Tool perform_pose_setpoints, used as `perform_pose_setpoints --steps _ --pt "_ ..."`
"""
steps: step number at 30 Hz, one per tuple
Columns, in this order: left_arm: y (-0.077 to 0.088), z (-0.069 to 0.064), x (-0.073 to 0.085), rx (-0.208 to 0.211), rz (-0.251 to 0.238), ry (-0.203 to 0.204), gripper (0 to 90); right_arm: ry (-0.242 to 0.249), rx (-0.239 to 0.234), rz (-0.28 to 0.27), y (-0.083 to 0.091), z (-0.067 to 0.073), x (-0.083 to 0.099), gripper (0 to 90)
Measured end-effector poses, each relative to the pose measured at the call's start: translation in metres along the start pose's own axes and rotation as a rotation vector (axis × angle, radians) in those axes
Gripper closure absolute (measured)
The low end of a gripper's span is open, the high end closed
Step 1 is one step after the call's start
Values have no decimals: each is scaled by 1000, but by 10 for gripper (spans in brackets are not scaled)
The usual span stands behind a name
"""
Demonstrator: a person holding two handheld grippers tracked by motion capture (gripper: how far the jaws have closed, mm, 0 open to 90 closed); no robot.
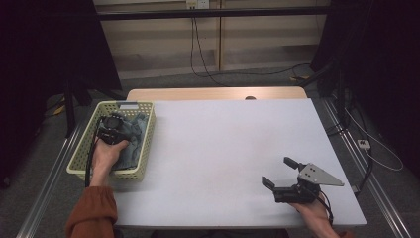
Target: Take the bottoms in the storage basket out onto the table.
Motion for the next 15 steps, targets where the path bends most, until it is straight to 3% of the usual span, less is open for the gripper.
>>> perform_pose_setpoints --steps 5,8,12,15 --pt "6 1 -2 -4 -46 8 765 0 3 -1 0 0 0 0" --pt "11 1 -3 -3 -69 -9 765 1 1 2 -1 0 0 0" --pt "21 2 -6 6 -142 17 771 1 -2 1 -1 0 0 0" --pt "25 3 -7 11 -164 23 773 -4 -3 -2 0 0 0 0"
Point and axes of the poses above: each handheld gripper's, and its own axes: y roughly backward along the jaws, x roughly out of its underside, z roughly to its left, the point moved 6 cm from there along -y, roughly forward along the jaws, and after that the axes turned 6 degrees about x, right-handed, at the moved point
